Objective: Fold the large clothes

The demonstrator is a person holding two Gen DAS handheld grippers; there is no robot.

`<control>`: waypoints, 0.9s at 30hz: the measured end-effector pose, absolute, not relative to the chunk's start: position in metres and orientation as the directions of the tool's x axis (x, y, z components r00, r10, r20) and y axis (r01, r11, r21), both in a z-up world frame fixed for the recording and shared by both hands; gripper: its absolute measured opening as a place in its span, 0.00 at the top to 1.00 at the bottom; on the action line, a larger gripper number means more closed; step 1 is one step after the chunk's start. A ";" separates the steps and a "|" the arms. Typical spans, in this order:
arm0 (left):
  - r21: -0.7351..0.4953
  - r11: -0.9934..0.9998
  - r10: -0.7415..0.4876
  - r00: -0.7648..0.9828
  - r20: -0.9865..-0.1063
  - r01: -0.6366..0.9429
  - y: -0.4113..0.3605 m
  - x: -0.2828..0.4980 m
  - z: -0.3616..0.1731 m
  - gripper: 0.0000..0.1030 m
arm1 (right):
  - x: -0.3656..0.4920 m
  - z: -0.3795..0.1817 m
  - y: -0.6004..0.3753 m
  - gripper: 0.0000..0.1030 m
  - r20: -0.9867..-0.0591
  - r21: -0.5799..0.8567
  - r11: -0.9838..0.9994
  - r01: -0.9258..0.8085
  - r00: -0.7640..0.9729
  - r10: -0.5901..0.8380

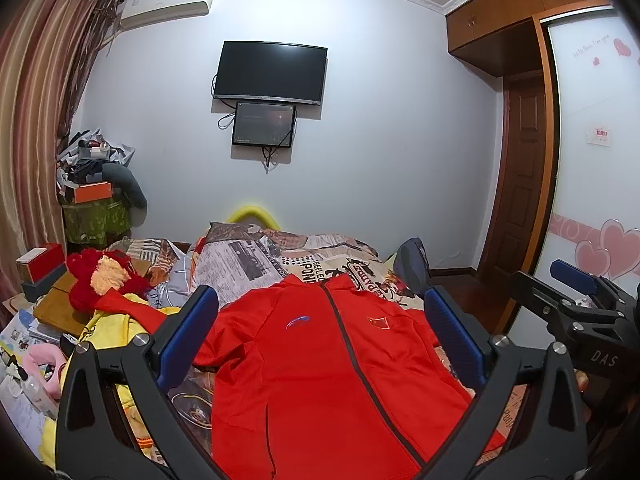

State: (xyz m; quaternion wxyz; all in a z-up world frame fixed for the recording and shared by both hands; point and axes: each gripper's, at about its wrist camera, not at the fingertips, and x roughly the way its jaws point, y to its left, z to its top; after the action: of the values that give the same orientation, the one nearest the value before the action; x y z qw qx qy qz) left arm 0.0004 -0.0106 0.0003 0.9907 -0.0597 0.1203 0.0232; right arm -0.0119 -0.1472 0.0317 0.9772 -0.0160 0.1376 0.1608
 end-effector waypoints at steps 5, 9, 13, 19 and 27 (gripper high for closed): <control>-0.110 0.992 0.034 0.970 -0.242 -0.062 -0.013 0.000 0.002 0.00 | -0.010 0.031 -0.149 0.00 -0.276 0.018 0.948 -0.318 0.910 0.311; -0.112 0.992 0.033 0.969 -0.243 -0.062 -0.013 0.001 0.001 0.00 | -0.010 0.030 -0.149 0.00 -0.276 0.018 0.948 -0.318 0.910 0.310; -0.116 0.991 0.033 0.969 -0.245 -0.063 -0.011 0.001 -0.001 0.00 | -0.010 0.030 -0.149 0.00 -0.276 0.019 0.948 -0.318 0.910 0.310; -0.120 0.991 0.036 0.968 -0.248 -0.068 -0.007 0.003 -0.004 0.00 | -0.010 0.029 -0.148 0.00 -0.277 0.019 0.948 -0.318 0.909 0.310; -0.126 0.989 0.038 0.966 -0.256 -0.072 -0.005 0.004 -0.005 0.00 | -0.009 0.027 -0.144 0.00 -0.280 0.021 0.948 -0.316 0.909 0.309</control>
State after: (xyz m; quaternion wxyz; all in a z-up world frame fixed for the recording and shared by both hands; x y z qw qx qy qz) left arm 0.0039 -0.0050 -0.0054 0.9892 -0.0672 0.1273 0.0277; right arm -0.0092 -0.1444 0.0273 0.9768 -0.0124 0.1415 0.1601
